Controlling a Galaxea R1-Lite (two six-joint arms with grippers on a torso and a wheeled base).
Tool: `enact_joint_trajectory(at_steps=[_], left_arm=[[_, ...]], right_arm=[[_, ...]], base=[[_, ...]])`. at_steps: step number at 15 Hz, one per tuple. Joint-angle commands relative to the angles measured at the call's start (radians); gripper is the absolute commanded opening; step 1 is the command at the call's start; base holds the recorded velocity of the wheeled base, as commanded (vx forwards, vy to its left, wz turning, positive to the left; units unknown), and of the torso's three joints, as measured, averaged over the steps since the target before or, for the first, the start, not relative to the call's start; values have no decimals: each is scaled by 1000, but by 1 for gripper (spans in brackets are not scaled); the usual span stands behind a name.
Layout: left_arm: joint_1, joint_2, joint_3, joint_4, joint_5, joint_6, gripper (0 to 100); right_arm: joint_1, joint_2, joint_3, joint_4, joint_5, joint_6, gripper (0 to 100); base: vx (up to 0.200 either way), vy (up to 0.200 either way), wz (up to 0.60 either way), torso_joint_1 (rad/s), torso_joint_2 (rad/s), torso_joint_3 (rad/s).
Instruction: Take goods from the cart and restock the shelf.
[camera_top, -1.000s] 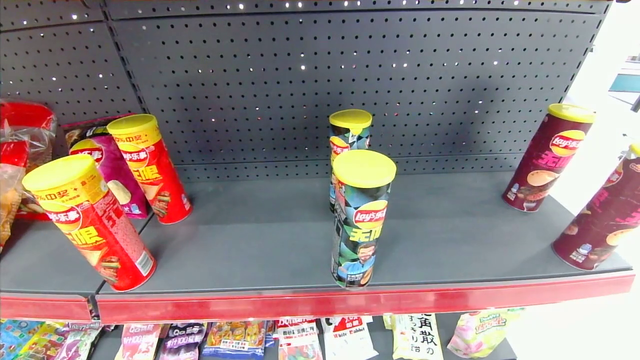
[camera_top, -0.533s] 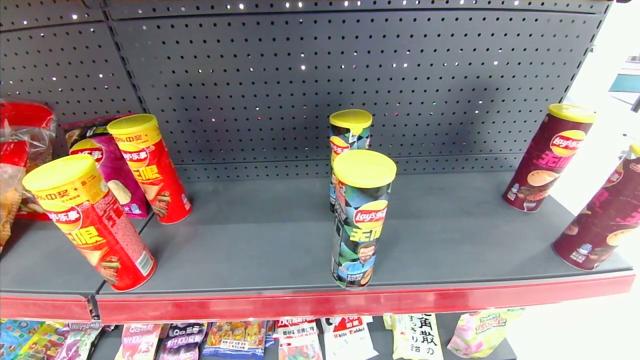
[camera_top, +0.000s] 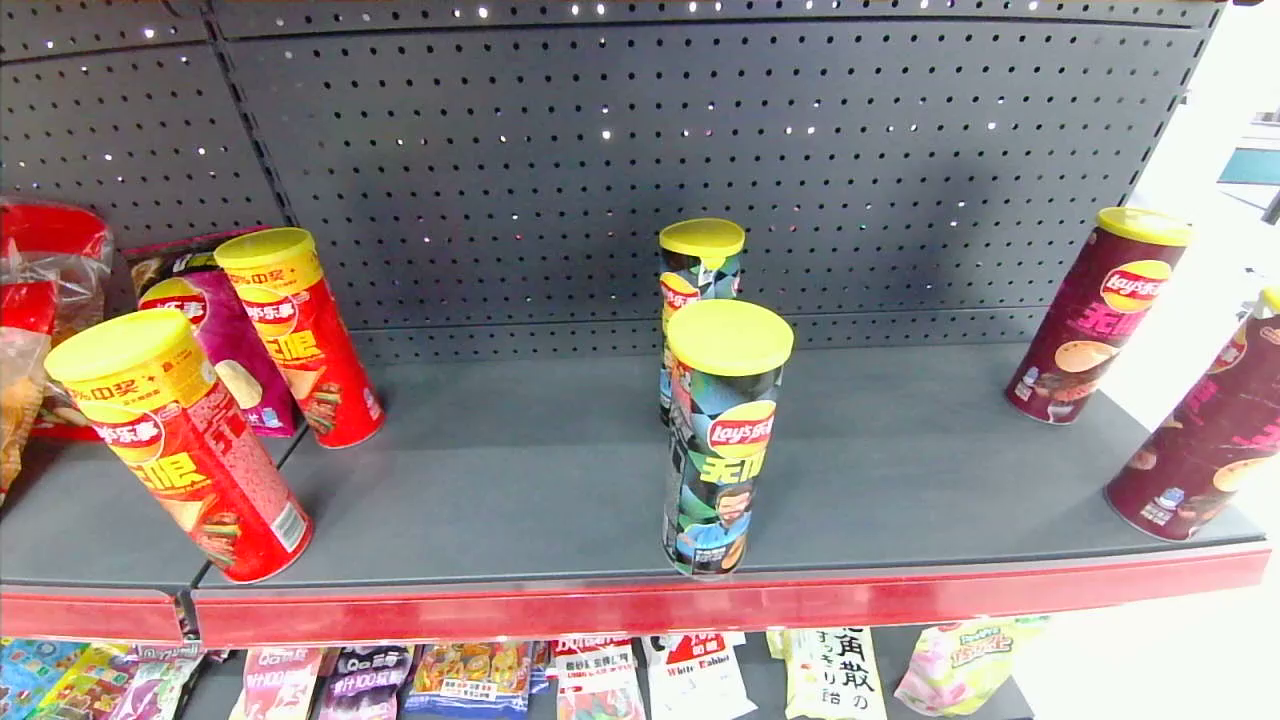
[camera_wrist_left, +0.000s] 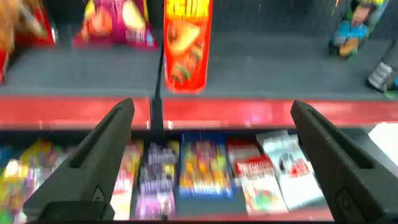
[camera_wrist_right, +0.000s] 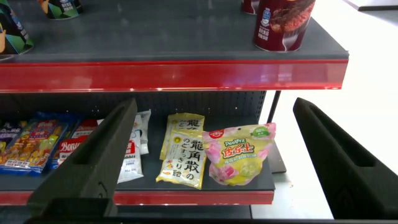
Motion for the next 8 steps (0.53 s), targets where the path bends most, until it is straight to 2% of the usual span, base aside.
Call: enact_joint_trajectory(at_steps=[1, 3, 4, 8], left_arm=[[0, 0, 80, -28, 8, 7, 100], [0, 0, 90, -56, 30, 20, 100], [0, 0, 90, -20, 102, 50, 100], [0, 0, 90, -11, 88, 75, 100]], right_arm=[[0, 0, 0, 0, 0, 0, 100], [0, 0, 0, 0, 0, 0, 100], [0, 0, 0, 0, 0, 0, 100], [0, 0, 0, 0, 0, 0, 100]], base=[[0, 0, 0, 0, 0, 0], [0, 0, 0, 0, 0, 0], [0, 0, 0, 0, 0, 0], [0, 0, 0, 0, 0, 0]])
